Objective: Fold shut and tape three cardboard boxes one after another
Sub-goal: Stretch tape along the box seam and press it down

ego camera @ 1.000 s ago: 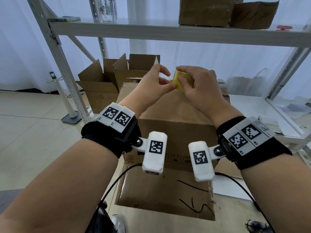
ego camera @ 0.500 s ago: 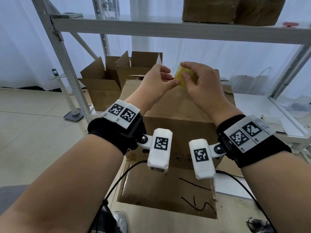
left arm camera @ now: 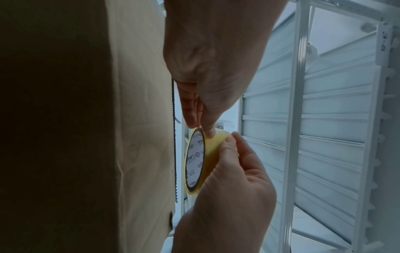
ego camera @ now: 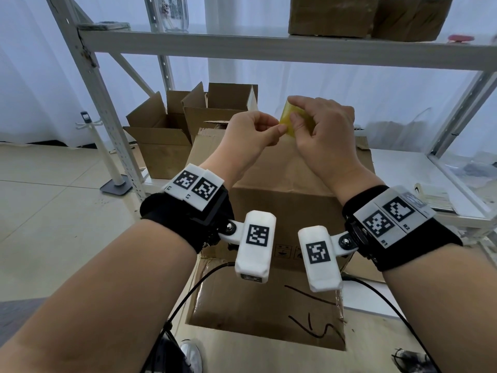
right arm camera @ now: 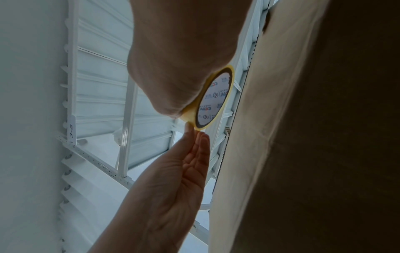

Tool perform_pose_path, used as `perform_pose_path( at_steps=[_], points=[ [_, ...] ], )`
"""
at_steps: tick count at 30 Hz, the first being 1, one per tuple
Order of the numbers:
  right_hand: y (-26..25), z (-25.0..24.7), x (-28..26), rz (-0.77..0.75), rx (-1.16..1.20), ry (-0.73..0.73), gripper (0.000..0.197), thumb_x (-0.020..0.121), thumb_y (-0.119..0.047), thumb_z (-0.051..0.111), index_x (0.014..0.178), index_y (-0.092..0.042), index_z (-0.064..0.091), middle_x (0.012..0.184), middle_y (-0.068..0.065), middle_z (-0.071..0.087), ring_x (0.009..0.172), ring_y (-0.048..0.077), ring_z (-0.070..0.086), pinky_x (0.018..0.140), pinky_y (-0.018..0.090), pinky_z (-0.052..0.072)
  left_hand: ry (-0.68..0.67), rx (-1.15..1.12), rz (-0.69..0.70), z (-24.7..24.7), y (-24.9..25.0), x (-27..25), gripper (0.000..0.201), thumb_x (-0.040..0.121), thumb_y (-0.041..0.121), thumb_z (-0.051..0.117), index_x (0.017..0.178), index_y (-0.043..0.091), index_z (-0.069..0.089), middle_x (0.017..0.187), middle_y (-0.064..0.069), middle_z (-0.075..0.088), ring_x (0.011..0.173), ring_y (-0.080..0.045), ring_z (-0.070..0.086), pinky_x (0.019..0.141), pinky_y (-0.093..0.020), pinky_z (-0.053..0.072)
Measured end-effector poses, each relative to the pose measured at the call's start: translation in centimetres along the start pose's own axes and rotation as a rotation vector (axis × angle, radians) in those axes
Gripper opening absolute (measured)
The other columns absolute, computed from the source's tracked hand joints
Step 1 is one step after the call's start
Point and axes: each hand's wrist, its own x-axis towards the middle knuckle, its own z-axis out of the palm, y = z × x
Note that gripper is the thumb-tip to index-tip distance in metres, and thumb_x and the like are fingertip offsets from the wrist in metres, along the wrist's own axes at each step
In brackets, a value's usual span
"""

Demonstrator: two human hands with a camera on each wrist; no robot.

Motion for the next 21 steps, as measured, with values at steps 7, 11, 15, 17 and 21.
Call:
perform_pose_path(
  at_steps=[7,11,15,17,21],
  points=[
    [0.23,0.67,-0.5,0.025,0.003,0.022,0.031,0.095,-0.024,0.055,0.123,-0.013,0.064,0.119,0.003,0.067,0.111,0.019,0.059,0.086,0.006,0.022,-0.015,0.02,-0.011,0.35,-0.16,-0.34,0.016,0.088,0.018,0.068,0.096,0.004,0.066,0.08,-0.003,0.067,0.075,-0.011,0.066,0.082,-0.03,0.057],
    [0.51,0.39,-0.19,0.012,0.032,0.029,0.031,0.094,-0.023,0.055,0.122,-0.01,0.065,0.118,0.004,0.068,0.11,0.02,0.06,0.089,-0.006,0.016,-0.047,-0.107,-0.065,0.43,0.28,-0.32,0.03,0.09,0.013,0.065,0.117,0.005,0.054,0.094,-0.011,0.067,0.085,-0.015,0.067,0.087,-0.029,0.055],
    [0.29,0.41,-0.13,0.018,0.052,0.039,0.032,0.094,-0.025,0.055,0.122,-0.011,0.064,0.118,0.004,0.068,0.11,0.019,0.059,0.088,-0.005,0.017,-0.042,-0.135,-0.022,0.13,0.42,-0.54,0.034,0.089,0.009,0.064,0.121,0.0,0.056,0.089,-0.009,0.069,0.083,-0.013,0.068,0.084,-0.024,0.055],
    [0.19,0.37,-0.01,0.02,0.051,0.055,0.033,0.094,-0.026,0.054,0.122,-0.012,0.064,0.119,0.002,0.067,0.11,0.018,0.059,0.088,0.002,0.02,-0.005,-0.144,0.016,0.16,0.5,-0.6,0.028,0.088,0.008,0.065,0.115,0.001,0.058,0.085,-0.007,0.068,0.08,-0.011,0.068,0.083,-0.024,0.056],
    [0.02,0.45,0.05,0.034,0.061,0.094,0.032,0.095,-0.025,0.053,0.122,-0.013,0.064,0.118,0.002,0.068,0.11,0.018,0.059,0.088,0.019,0.026,0.028,-0.135,0.044,0.43,0.37,-0.51,0.023,0.088,0.009,0.067,0.108,0.002,0.061,0.082,-0.005,0.069,0.077,-0.009,0.069,0.081,-0.025,0.057]
  ],
)
